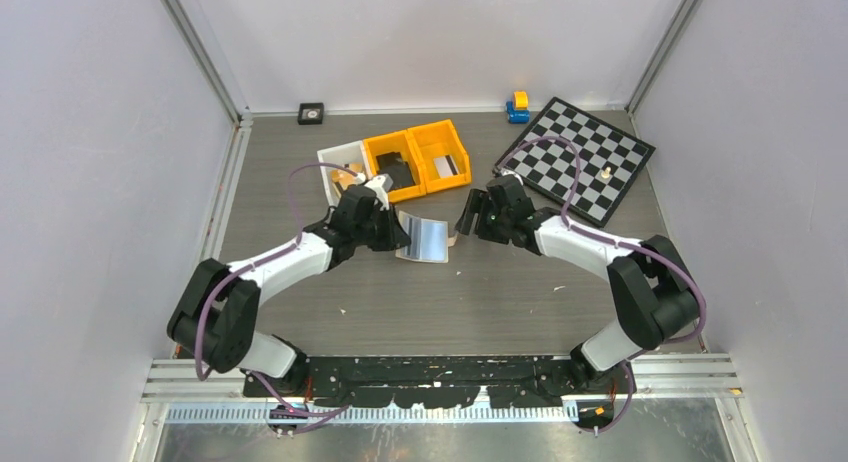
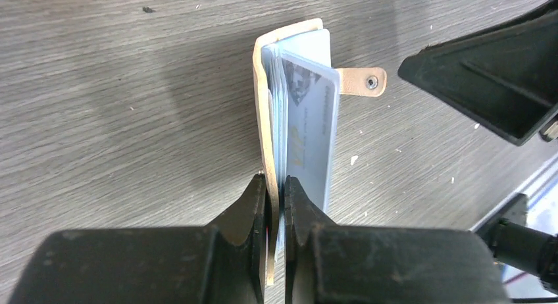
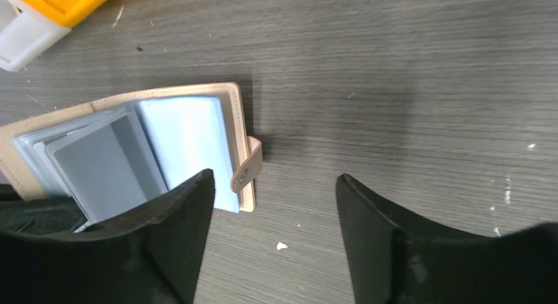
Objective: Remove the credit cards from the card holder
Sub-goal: Pick up the card holder from the center of the board.
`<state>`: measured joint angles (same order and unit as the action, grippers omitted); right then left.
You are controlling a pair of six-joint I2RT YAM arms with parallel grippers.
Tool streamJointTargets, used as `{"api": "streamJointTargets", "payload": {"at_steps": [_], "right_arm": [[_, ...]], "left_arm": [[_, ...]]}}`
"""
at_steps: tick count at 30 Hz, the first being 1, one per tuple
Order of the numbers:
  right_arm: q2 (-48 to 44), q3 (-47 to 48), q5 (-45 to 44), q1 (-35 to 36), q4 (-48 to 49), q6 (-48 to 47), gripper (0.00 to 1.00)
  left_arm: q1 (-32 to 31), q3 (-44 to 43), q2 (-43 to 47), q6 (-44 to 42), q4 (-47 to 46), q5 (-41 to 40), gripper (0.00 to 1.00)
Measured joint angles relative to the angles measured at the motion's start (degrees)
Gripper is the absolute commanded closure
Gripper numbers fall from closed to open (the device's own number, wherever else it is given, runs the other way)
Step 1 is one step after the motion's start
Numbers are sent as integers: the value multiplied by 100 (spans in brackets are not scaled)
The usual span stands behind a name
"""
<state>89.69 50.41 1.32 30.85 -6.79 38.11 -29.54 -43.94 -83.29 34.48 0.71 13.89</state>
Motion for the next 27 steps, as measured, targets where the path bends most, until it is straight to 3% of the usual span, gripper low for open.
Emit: {"api": "streamJointTargets", "payload": {"at_steps": [8,14,21,27], "right_arm": [[-221,-286,57,-125,584,153,17],[-310,-848,684,-280,1491,337,5],[-304,-1132,1637,-339,2728,798,5],[-173,-1165,2175,-337,3560,1062,5]], "left_arm": [[-225,-50,295,-369,444,-616,100],[33,68,439,-243,260,24,100],[1095,907,828,769,-1303,1384,100],[1276,1252,282,1843,-2997,2380,100]]}}
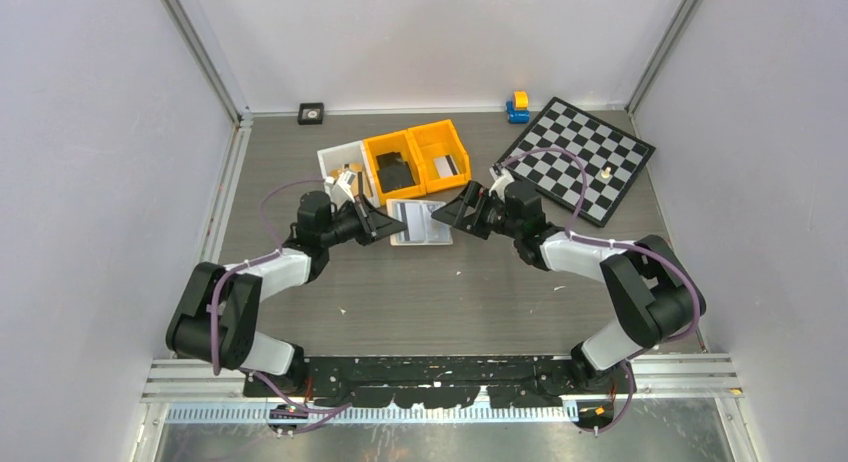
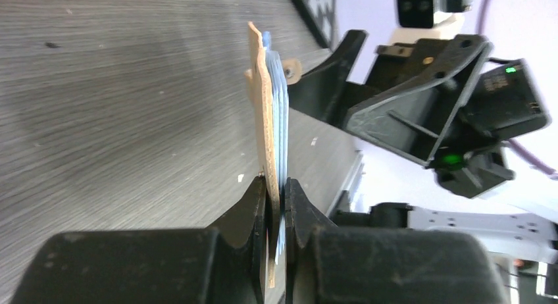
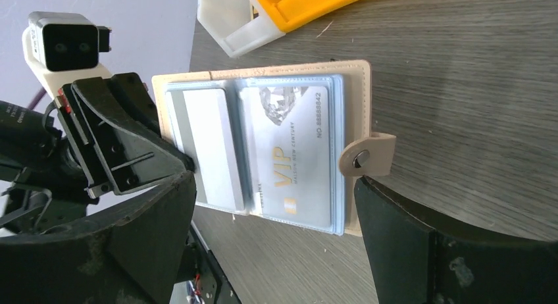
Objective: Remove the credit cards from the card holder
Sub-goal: Pick up the card holder from the center of the board, then remove the credit card from the card holder.
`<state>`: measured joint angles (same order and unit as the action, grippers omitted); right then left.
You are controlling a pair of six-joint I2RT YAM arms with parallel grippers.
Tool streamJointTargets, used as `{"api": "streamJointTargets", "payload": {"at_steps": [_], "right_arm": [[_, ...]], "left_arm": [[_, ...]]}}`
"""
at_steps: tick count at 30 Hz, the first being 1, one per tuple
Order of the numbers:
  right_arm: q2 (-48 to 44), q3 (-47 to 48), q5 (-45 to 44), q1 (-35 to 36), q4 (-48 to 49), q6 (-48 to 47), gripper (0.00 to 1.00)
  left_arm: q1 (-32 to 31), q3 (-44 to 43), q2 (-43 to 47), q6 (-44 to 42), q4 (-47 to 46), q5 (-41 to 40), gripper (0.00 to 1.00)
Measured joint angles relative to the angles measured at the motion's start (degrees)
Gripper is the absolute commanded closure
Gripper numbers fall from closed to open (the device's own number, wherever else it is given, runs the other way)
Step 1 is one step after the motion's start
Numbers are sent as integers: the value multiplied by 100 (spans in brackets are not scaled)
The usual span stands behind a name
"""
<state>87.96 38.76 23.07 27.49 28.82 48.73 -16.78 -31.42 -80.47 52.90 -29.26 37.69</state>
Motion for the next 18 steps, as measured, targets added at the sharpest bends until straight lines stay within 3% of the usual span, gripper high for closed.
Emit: {"api": "streamJointTargets", "payload": {"at_steps": [8,13,18], "right_arm": [[219,0,63,-2,2,90,6],[214,-2,-11,-24,-131,79,21],[214,-114,264,-52,501,280,37]], "left_arm": [[229,280,-428,1073,-1779,592,100],[251,302,-426,1226,-2166,667,100],[262,350,-426,1318,-2374,719,100]]}}
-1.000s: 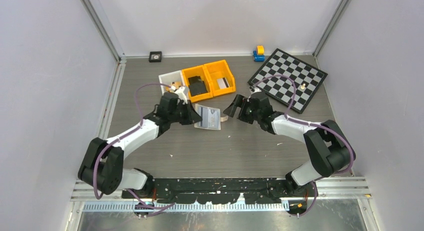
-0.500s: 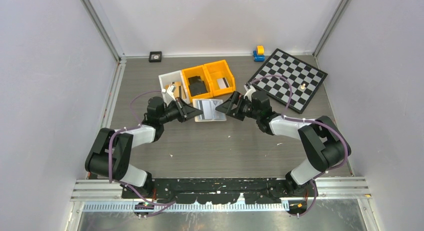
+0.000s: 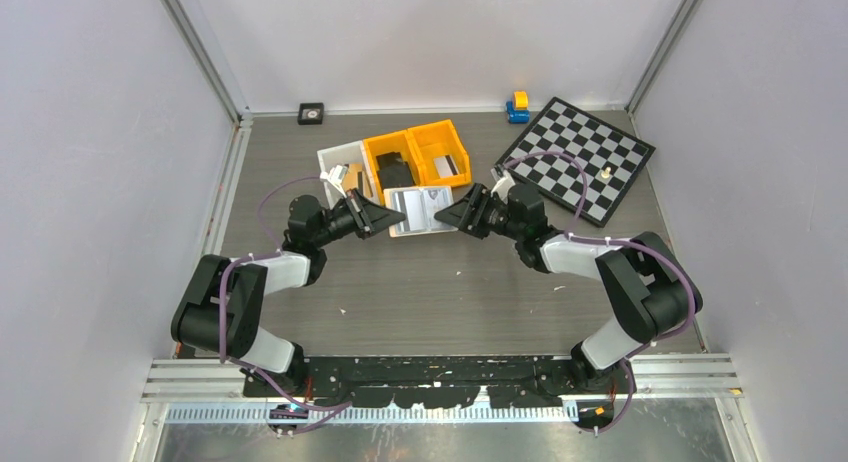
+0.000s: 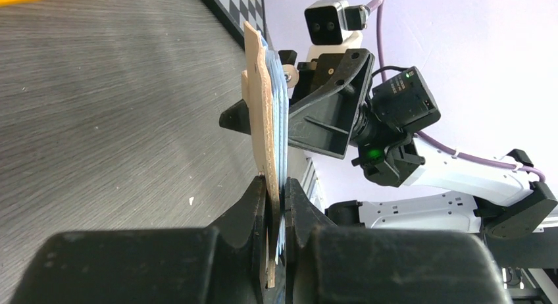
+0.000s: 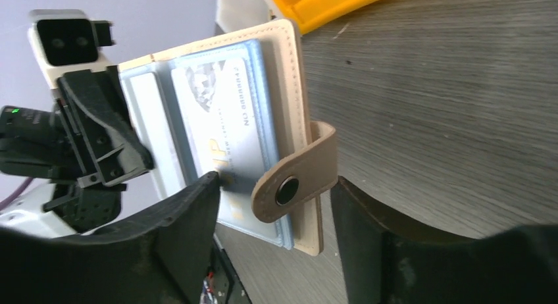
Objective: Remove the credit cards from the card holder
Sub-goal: Remove the credit card from the card holder.
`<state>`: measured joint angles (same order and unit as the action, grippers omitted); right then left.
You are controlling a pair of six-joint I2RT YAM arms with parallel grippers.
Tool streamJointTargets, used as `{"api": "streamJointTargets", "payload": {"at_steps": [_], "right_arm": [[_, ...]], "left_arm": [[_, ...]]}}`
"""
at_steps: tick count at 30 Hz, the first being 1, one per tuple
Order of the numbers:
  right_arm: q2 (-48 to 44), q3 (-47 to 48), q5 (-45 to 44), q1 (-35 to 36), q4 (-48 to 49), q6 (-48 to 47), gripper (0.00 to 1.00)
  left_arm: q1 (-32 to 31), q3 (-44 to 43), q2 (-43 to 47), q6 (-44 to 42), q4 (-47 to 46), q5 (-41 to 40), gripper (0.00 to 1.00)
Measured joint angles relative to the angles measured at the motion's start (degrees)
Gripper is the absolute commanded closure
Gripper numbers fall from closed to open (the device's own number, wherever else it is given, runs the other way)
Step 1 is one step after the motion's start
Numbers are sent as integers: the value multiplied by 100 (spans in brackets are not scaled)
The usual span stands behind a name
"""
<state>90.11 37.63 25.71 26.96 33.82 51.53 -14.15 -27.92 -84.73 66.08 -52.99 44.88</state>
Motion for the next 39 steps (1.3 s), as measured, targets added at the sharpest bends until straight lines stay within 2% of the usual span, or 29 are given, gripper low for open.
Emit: {"api": "streamJointTargets", "payload": {"at_steps": [6,15,19,21,25,30,35,39], "right_arm": [[-109,-385,214,-20,765,247,56],[-162,-485,393,-57,1484,503,72],[-162,-485,426,-57,1585,581,91],[-162,-485,448,-59,1604,601,96],[-162,-487,466,-79,1631,643,100],[-173,-577,415,-57,1519,564,99],[-275,-608,131,-96,1257,354,100],[-278,-608,-15,-118,1058,232,99]], "left_arm": [[7,13,0,-2,-76,22,100],[35,61,0,0,-168,20,100],[35,66,0,-2,-170,22,100],[35,72,0,-24,-162,17,99],[35,74,105,-260,271,-103,87],[2,63,708,-863,1502,-496,57],[31,63,1491,-1425,2636,-1222,45],[31,66,1923,-1661,3121,-1661,31]]}}
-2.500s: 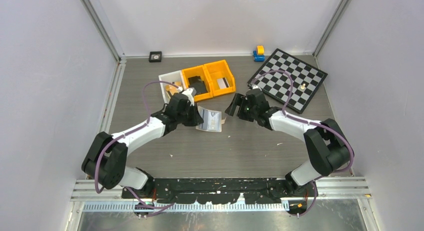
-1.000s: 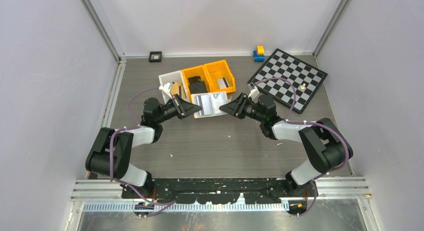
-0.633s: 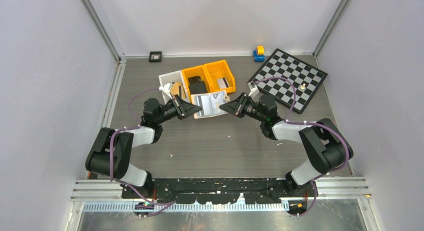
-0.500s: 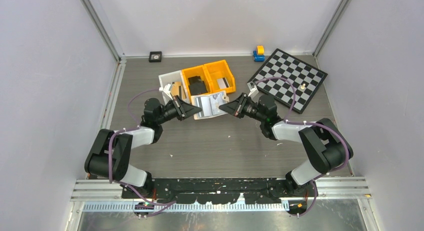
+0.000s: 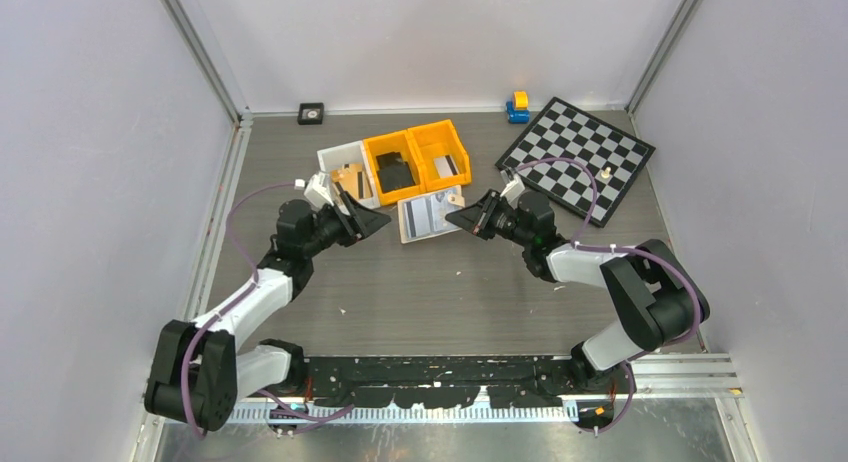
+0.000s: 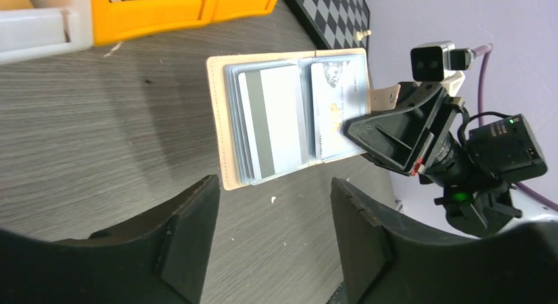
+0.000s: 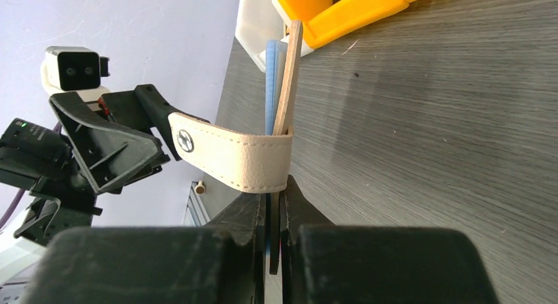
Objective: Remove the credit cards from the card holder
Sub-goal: Remove the credit card from the card holder.
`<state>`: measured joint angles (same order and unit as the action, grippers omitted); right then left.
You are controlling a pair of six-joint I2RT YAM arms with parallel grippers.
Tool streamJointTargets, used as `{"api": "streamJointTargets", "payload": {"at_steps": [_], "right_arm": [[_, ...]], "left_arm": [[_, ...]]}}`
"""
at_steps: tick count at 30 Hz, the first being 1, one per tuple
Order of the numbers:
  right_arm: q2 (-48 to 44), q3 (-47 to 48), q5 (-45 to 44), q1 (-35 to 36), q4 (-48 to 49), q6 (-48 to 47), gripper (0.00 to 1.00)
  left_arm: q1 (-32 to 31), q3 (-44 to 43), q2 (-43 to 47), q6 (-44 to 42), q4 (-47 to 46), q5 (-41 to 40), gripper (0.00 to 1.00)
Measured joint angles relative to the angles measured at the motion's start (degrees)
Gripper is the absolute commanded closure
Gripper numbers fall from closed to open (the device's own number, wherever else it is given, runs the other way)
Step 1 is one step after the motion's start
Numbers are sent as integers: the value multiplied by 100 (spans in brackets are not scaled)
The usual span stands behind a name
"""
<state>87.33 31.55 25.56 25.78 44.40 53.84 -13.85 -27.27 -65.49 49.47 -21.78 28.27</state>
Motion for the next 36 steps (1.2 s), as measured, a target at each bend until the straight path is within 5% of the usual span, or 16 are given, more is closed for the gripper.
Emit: {"api": "streamJointTargets", "payload": {"at_steps": [3,10,22,36], "right_arm": [[0,-2,-48,0,-33,-50,100],[-22,-2,-59,0,-72,-120,100],[-33,-31,92,118,114,-127,99],[-31,-144,407,225,844,-98,100]], "left_arm": [[0,35,109,-42,28,-173,29],[-26,247,-437,304,-951,317,53],[-693,192,-1268,590,-2074,1019,54],[-715,166,-1845,1143,-3298,1320,59]]}}
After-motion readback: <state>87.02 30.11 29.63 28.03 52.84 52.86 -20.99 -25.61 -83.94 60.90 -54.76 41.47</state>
